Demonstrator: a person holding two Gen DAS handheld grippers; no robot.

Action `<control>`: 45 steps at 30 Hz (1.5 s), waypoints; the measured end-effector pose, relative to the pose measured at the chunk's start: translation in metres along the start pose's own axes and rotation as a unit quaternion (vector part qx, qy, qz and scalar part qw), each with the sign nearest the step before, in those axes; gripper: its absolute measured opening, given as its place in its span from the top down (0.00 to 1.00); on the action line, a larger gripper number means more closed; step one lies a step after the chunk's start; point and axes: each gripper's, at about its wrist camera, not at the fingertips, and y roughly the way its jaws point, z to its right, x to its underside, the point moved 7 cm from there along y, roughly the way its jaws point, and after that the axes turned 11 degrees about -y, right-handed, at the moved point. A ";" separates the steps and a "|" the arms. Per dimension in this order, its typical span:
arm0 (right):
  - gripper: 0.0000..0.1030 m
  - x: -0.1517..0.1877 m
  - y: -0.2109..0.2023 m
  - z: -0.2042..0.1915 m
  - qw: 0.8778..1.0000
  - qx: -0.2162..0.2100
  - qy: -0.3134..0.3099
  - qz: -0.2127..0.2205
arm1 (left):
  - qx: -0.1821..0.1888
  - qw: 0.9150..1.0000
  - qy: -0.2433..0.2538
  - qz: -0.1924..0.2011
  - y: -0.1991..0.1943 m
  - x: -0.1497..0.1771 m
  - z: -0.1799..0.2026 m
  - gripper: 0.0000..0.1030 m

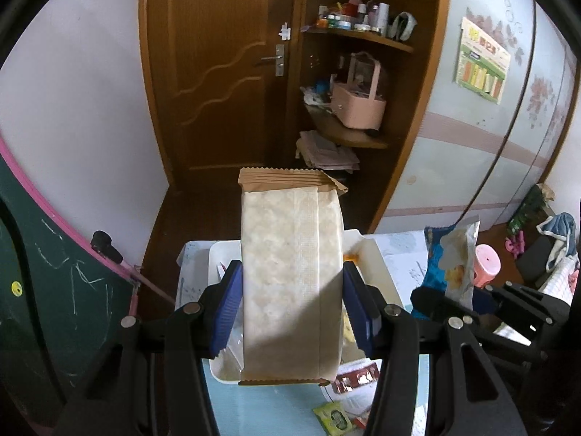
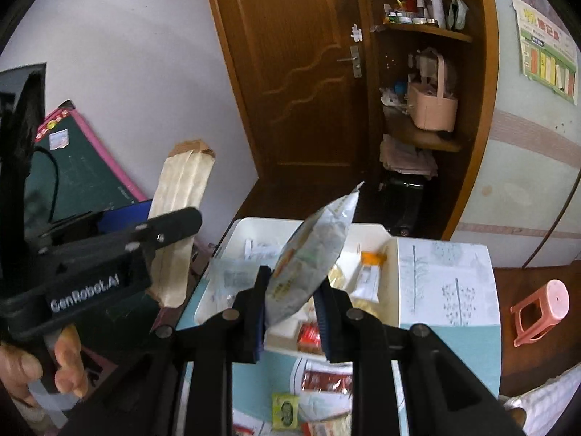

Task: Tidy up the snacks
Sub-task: 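Carry the bar and blue-and-white bag into the white tray and release both, then withdraw both tools from the tray toward the remaining snacks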

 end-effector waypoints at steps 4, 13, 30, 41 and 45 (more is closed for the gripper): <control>0.78 -0.011 0.022 0.007 1.000 0.011 0.000 -0.007 | -0.014 1.000 -0.002 -0.008 0.023 -0.010 -0.003 0.49; 0.76 -0.005 0.070 0.017 0.999 0.009 0.009 -0.048 | -0.046 0.998 -0.002 -0.033 0.074 -0.007 -0.009 0.48; 0.47 0.029 0.092 0.039 0.996 0.019 0.038 -0.078 | -0.053 0.996 -0.034 -0.066 0.096 0.009 -0.025 0.05; 0.46 0.040 0.066 0.033 0.994 0.017 0.064 -0.082 | -0.049 0.997 -0.017 -0.049 0.050 0.016 -0.020 0.05; 0.46 0.042 0.047 0.028 0.994 0.017 0.072 -0.075 | -0.044 0.998 -0.012 -0.040 0.025 0.021 -0.019 0.05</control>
